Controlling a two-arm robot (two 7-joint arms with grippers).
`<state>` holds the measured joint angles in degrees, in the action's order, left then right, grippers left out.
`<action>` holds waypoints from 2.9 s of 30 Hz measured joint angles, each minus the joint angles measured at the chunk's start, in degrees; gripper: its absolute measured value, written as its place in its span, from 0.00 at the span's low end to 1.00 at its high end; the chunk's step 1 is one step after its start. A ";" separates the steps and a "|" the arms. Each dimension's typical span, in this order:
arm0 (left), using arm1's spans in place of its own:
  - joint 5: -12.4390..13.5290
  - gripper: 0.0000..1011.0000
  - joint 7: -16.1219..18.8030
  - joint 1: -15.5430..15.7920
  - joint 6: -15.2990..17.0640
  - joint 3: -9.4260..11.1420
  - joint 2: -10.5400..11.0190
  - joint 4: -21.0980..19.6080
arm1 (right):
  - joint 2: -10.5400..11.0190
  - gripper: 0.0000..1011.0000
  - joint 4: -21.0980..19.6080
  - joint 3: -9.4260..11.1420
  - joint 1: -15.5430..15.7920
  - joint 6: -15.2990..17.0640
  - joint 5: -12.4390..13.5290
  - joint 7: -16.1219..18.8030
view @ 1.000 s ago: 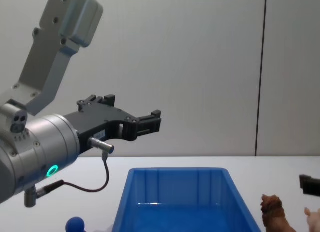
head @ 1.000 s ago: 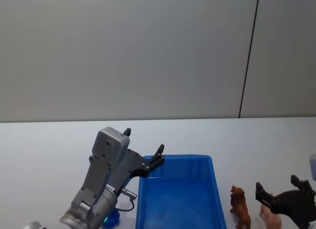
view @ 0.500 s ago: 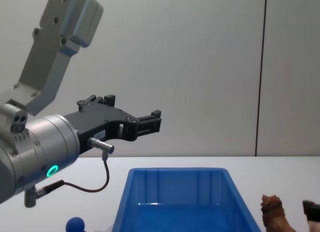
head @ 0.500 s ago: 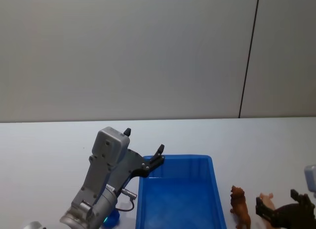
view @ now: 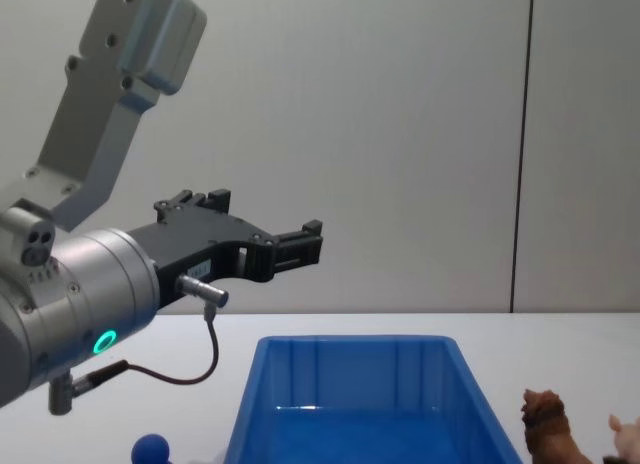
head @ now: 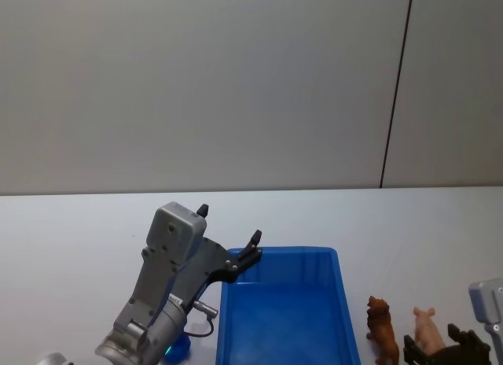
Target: Pick up the two dolls from the table and place them into the box.
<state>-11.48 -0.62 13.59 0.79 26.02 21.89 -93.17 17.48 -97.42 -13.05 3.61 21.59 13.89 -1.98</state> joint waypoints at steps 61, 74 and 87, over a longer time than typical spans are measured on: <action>0.00 0.99 0.00 0.00 0.00 0.00 0.00 0.00 | -5.90 0.50 0.88 -2.87 -9.84 -4.67 -2.10 21.16; 0.00 0.99 0.00 0.00 0.00 0.00 0.00 0.00 | -7.32 0.86 3.95 -3.70 -12.04 -4.69 -1.93 23.70; 0.00 0.99 0.00 0.00 0.00 0.00 0.00 0.00 | -5.95 0.99 1.62 -2.96 -10.24 -5.12 -2.56 18.31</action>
<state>-11.48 -0.62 13.59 0.79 26.02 21.89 -93.17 11.53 -95.80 -16.02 -6.63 16.47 11.34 16.33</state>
